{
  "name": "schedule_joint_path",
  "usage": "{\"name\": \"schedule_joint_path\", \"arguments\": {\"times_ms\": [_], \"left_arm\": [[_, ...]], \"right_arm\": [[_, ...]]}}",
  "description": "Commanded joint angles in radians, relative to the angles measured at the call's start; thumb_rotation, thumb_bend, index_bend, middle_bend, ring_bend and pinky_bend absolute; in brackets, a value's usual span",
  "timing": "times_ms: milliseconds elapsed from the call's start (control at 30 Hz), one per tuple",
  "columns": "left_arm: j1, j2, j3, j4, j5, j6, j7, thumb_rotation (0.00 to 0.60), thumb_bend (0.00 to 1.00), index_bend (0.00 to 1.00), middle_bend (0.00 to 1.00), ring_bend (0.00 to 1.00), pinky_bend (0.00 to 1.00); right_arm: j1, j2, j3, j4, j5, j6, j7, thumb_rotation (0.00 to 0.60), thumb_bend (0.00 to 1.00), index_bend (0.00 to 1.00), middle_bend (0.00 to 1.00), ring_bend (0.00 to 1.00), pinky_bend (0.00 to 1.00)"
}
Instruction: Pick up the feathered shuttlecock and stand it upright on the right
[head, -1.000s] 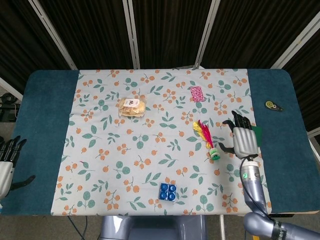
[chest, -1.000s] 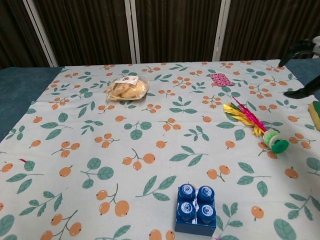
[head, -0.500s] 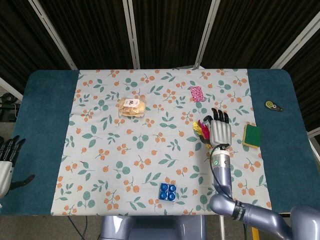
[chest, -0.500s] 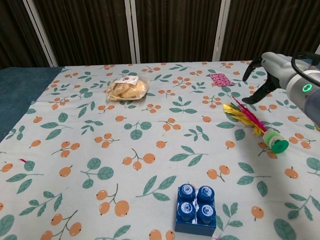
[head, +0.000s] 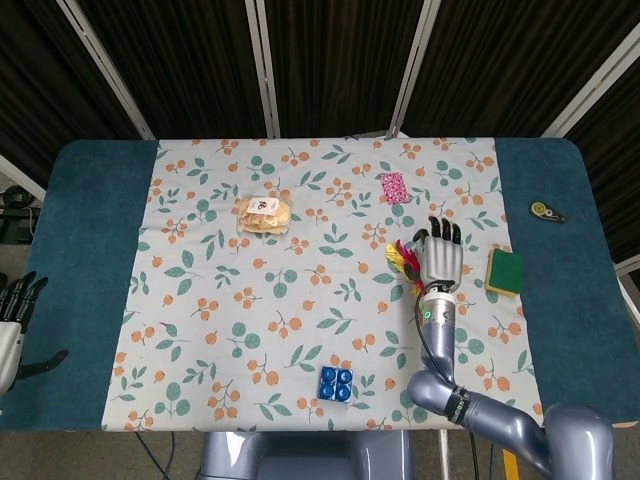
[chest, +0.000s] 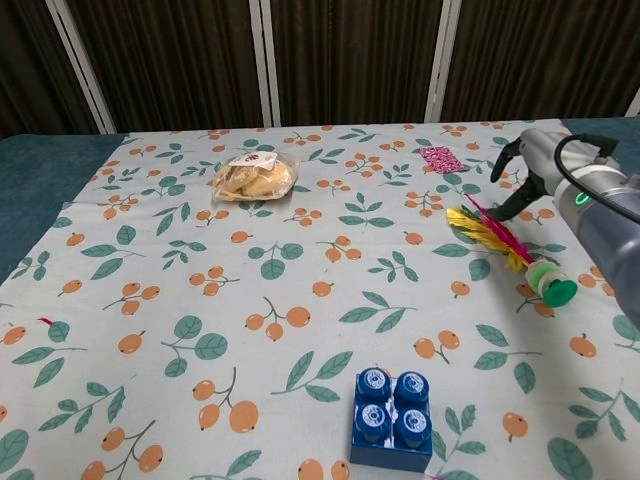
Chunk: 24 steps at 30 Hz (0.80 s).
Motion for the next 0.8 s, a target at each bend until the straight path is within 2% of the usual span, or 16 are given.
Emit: {"name": "schedule_joint_path", "arguments": {"times_ms": [33,267,800], "left_arm": [[0.0,0.0,0.0,-0.002,-0.003,-0.003,0.0,0.6,0.12,0.0,0.0,0.0,0.0],[-0.002,0.004,0.001,-0.01,-0.011,-0.013,-0.005,0.6,0.12,0.0,0.0,0.0,0.0],[-0.007,0.008,0.001,-0.014,-0.027,-0.036,-0.017,0.6,0.12,0.0,0.0,0.0,0.0]], "right_arm": [[0.002,-0.016,-0.001,0.02,0.0,-0.01,0.016,0.6,0.16,0.37,0.08,0.0,0.0],[0.009,-0.048,0.005,0.079,0.006,-0.033,0.041,0.6,0.16,0.37,0.09,0.0,0.0],[0.043,-0.11,0.034,0.215,0.002,-0.087,0.098,0.6,0.17,0.45,0.15,0.0,0.0]]}}
